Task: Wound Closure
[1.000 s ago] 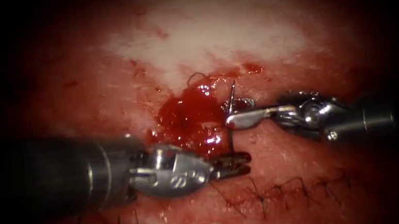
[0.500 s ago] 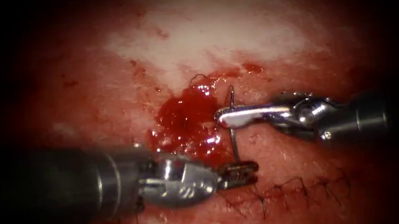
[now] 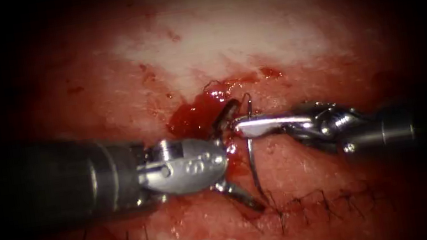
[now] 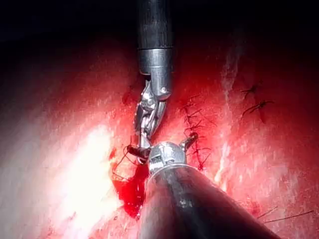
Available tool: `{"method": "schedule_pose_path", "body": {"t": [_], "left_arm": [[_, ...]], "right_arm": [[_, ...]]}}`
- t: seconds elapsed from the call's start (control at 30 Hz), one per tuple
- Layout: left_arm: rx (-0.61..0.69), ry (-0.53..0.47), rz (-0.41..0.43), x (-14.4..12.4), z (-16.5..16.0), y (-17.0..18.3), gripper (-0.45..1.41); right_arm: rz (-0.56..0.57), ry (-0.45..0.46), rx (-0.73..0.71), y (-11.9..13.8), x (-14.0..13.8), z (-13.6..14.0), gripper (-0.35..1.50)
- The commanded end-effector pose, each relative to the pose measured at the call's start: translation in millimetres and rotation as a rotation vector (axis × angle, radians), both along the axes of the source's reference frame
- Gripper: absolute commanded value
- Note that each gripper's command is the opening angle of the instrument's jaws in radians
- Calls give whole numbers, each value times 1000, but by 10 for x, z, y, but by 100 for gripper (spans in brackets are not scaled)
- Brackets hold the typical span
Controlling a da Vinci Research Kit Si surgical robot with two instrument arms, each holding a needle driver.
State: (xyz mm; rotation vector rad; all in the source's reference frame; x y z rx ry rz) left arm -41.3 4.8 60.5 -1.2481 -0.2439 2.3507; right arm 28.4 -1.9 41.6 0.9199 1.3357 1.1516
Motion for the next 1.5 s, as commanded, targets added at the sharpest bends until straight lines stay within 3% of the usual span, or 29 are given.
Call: {"method": "schedule_pose_path", "body": {"t": [0.03,0.07,0.13,0.23,0.3,0.6,0.83,1.07,1.5], "left_arm": [[34,-19,4,-1,4,-5,118],[48,-32,22,3,3,-6,109],[89,-54,62,15,3,-9,51],[122,-24,89,31,6,-6,5],[130,-9,93,44,18,-2,-45],[130,-3,128,60,63,16,-45],[132,119,111,45,90,35,-45],[188,234,163,32,132,17,-45],[200,258,154,32,187,25,-45]], "right_arm": [[-1,-6,-29,-5,5,7,-35],[3,-14,-58,-4,4,8,-35],[7,-27,-86,-2,2,8,-35],[23,-39,-132,3,-3,8,-35],[35,-42,-154,6,-7,7,-35],[52,-53,-219,8,-4,7,-35],[62,-63,-272,10,2,8,-35],[73,-73,-284,8,1,8,-35],[87,-97,-324,8,4,8,-35]]}}
